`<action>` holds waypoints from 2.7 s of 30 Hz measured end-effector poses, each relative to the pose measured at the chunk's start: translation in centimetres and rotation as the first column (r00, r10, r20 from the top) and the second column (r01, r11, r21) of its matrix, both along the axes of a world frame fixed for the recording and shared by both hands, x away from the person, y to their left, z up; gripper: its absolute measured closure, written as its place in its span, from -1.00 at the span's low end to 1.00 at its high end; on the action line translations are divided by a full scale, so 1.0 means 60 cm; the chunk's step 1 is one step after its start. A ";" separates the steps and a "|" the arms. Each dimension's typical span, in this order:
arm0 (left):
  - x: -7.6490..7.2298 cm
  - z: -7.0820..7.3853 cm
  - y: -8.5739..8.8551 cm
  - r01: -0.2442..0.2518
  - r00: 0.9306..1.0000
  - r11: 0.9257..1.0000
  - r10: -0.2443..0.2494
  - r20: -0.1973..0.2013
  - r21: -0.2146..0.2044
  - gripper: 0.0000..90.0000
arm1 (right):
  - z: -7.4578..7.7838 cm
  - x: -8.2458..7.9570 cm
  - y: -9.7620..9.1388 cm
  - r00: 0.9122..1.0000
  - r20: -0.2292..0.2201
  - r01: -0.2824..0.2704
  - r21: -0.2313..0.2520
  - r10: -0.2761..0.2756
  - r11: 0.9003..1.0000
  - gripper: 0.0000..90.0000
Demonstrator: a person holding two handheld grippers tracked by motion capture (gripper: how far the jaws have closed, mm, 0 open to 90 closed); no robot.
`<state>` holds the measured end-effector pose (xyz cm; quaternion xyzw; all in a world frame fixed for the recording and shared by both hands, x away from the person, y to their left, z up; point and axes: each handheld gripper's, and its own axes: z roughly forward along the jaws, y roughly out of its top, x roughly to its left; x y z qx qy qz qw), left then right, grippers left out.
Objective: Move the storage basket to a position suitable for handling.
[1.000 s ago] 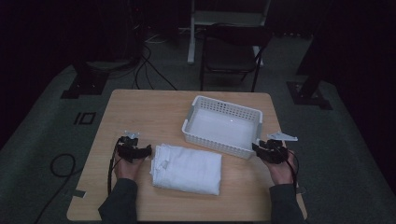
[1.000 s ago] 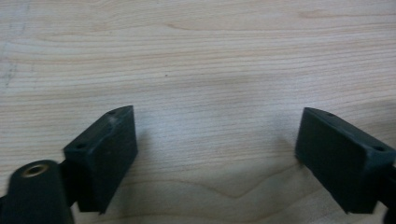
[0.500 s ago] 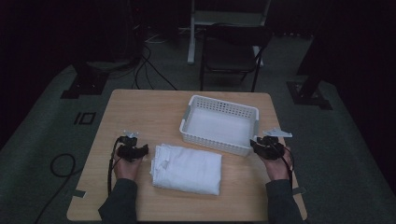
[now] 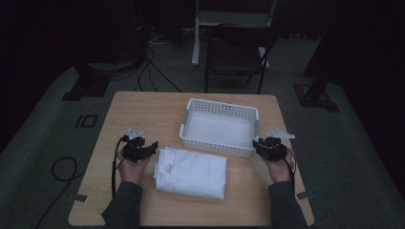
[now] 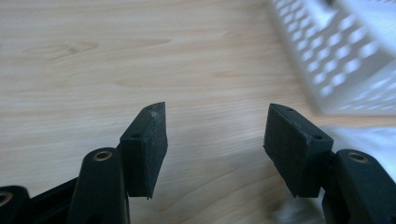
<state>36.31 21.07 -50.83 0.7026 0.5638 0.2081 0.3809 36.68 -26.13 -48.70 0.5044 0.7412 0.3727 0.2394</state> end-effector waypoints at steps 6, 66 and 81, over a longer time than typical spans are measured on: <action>-0.006 0.022 -0.013 0.049 0.998 0.998 -0.048 0.028 -0.041 -0.15 | -0.002 0.004 0.005 1.000 -0.002 -0.018 0.034 0.019 0.999 0.52; 0.015 0.023 -0.042 0.080 0.997 0.997 -0.080 -0.016 0.005 0.35 | -0.010 0.038 0.084 0.982 -0.027 -0.179 0.132 0.184 0.975 0.43; -0.018 0.033 -0.022 0.049 0.998 0.999 -0.049 0.037 0.001 -0.12 | 0.005 0.010 0.044 0.992 0.012 -0.125 0.160 0.125 0.979 0.01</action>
